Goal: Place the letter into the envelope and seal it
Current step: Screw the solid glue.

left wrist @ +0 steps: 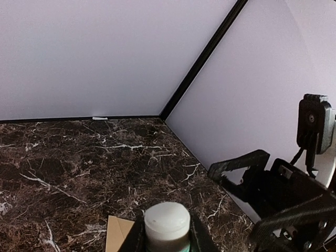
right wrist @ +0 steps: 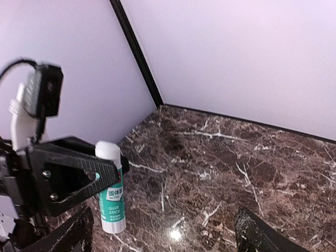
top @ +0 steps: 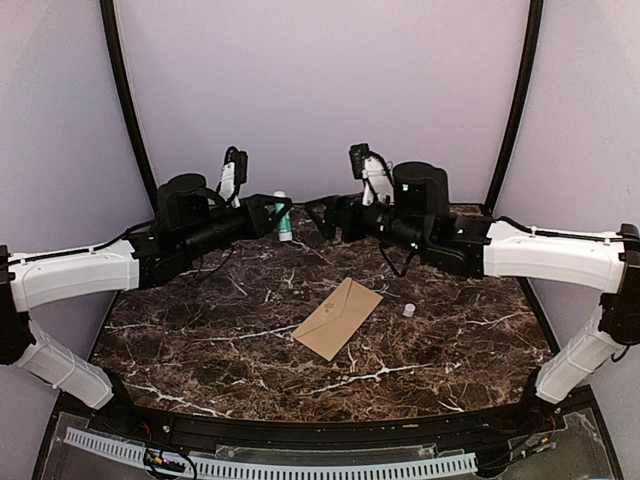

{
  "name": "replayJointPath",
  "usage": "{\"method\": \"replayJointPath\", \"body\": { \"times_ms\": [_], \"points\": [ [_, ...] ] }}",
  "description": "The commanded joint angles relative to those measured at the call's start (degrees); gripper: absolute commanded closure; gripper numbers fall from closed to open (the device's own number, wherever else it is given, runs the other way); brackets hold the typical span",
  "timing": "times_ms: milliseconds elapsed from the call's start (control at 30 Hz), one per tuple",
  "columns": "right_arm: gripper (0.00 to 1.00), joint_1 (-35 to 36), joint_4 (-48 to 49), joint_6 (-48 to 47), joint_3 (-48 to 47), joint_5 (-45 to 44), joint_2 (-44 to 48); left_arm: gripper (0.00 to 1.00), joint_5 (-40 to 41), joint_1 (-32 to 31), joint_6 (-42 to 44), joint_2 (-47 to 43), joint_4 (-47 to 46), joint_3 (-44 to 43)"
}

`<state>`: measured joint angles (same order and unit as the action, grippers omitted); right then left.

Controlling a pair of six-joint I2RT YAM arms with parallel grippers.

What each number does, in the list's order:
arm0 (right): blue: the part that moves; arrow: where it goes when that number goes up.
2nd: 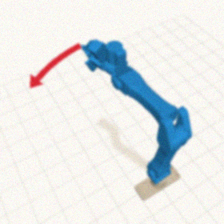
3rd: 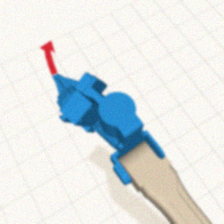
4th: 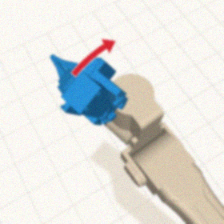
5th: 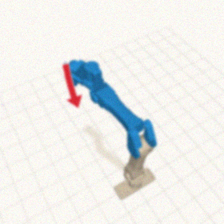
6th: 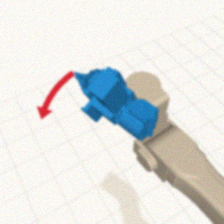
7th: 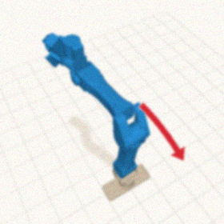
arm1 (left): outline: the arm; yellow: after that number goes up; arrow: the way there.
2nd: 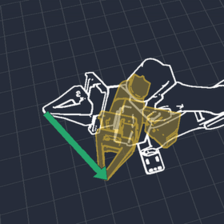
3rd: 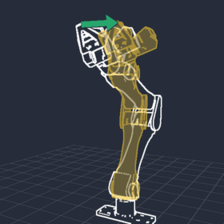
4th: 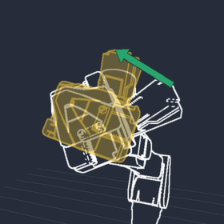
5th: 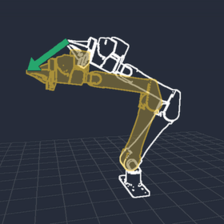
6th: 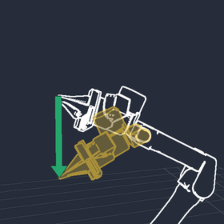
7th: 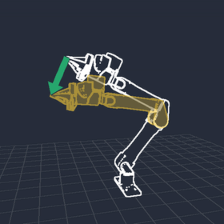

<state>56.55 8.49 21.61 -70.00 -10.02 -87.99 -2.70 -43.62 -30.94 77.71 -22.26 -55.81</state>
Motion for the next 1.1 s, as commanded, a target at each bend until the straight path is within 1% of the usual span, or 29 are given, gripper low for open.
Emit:
{"method": "replayJointPath", "body": {
  "times_ms": [0, 33, 67, 167, 200, 233, 333, 367, 433, 500, 600, 700, 800, 900, 1067],
  "points": [
    [0.11, -5.37, 9.98, 2.77, 5.83, 16.95, 3.73, 1.00, -9.99, 4.80, -5.74, -2.53, -6.65, 4.16],
    [0.10, -6.32, 12.75, 3.95, 7.10, 19.76, 4.19, 1.00, -13.28, 5.27, -6.66, -2.62, -8.24, 4.80],
    [0.10, -7.17, 15.40, 5.36, 8.49, 22.61, 4.46, 1.00, -14.78, 6.08, -6.92, -2.59, -10.61, 5.64],
    [0.11, -9.06, 23.42, 9.72, 11.21, 33.38, 4.11, 1.00, -24.10, 6.87, -5.90, -2.12, -15.19, 6.40],
    [0.11, -9.23, 26.09, 11.04, 11.68, 36.67, 3.68, 1.00, -25.95, 7.05, -6.00, -2.03, -18.22, 7.03],
    [0.12, -9.34, 28.82, 12.54, 12.08, 39.60, 3.20, 1.00, -29.49, 7.18, -6.38, -1.93, -20.04, 7.78],
    [0.12, -9.31, 35.32, 16.37, 12.54, 47.00, 1.57, 1.00, -34.85, 7.68, -10.32, -1.66, -30.73, 9.41],
    [0.12, -9.27, 36.82, 17.32, 12.66, 47.94, 1.25, 1.00, -36.81, 7.76, -11.27, -1.46, -32.75, 10.00],
    [0.13, -9.27, 39.84, 19.09, 13.35, 50.70, 0.99, 1.00, -39.10, 7.98, -14.34, -0.86, -40.18, 10.69],
    [0.14, -9.14, 42.25, 20.37, 14.05, 52.09, 1.15, 1.00, -40.70, 8.09, -17.67, -0.03, -45.61, 11.14],
    [0.16, -8.59, 42.36, 20.39, 14.10, 52.80, 1.17, 1.00, -42.43, 8.19, -22.81, 2.00, -51.86, 11.01],
    [0.18, -7.78, 40.77, 19.41, 12.91, 53.14, 0.19, 1.00, -43.39, 8.20, -26.01, 3.51, -57.25, 10.46],
    [0.20, -6.54, 38.96, 18.35, 10.48, 53.99, -2.13, 1.00, -43.50, 8.19, -26.57, 4.19, -58.06, 10.17],
    [0.23, -5.42, 37.55, 17.55, 7.91, 54.48, -4.80, 1.00, -43.17, 8.20, -25.18, 3.68, -55.84, 10.24],
    [0.34, -3.71, 37.60, 17.53, 4.24, 55.66, -8.32, 1.00, -42.45, 8.11, -22.05, 1.72, -51.67, 10.26]
  ]
}}
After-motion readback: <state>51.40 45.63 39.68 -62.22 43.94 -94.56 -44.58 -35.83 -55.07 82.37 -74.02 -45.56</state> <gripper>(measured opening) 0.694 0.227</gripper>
